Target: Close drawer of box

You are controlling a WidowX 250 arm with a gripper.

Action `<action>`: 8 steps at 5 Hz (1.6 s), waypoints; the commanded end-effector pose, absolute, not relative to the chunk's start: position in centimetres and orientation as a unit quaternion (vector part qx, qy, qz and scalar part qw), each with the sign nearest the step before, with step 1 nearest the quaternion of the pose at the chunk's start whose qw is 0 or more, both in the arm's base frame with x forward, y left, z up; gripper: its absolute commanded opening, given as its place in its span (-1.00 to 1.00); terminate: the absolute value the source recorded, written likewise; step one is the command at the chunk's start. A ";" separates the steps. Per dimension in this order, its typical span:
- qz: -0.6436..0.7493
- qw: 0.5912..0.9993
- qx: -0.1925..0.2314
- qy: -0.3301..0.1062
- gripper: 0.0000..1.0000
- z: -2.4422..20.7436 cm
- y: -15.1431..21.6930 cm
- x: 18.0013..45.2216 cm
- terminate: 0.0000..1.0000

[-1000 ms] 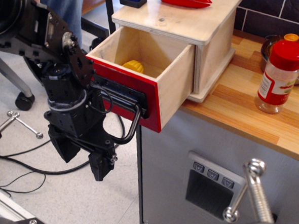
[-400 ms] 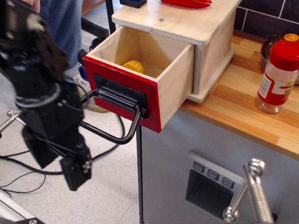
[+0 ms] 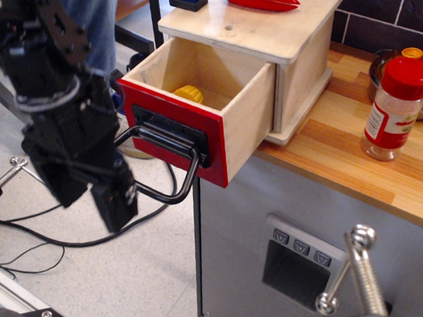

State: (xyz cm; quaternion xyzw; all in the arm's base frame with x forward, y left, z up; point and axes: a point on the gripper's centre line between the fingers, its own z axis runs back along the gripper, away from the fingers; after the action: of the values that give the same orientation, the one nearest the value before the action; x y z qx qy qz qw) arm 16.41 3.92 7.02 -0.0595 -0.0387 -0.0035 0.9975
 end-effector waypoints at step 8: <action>0.133 0.985 -0.049 -0.102 1.00 11.4 11.0 37.9 -1.00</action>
State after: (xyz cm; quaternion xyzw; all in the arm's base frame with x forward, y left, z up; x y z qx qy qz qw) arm 34.28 9.34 7.96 -0.0666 -0.0076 0.0769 0.9948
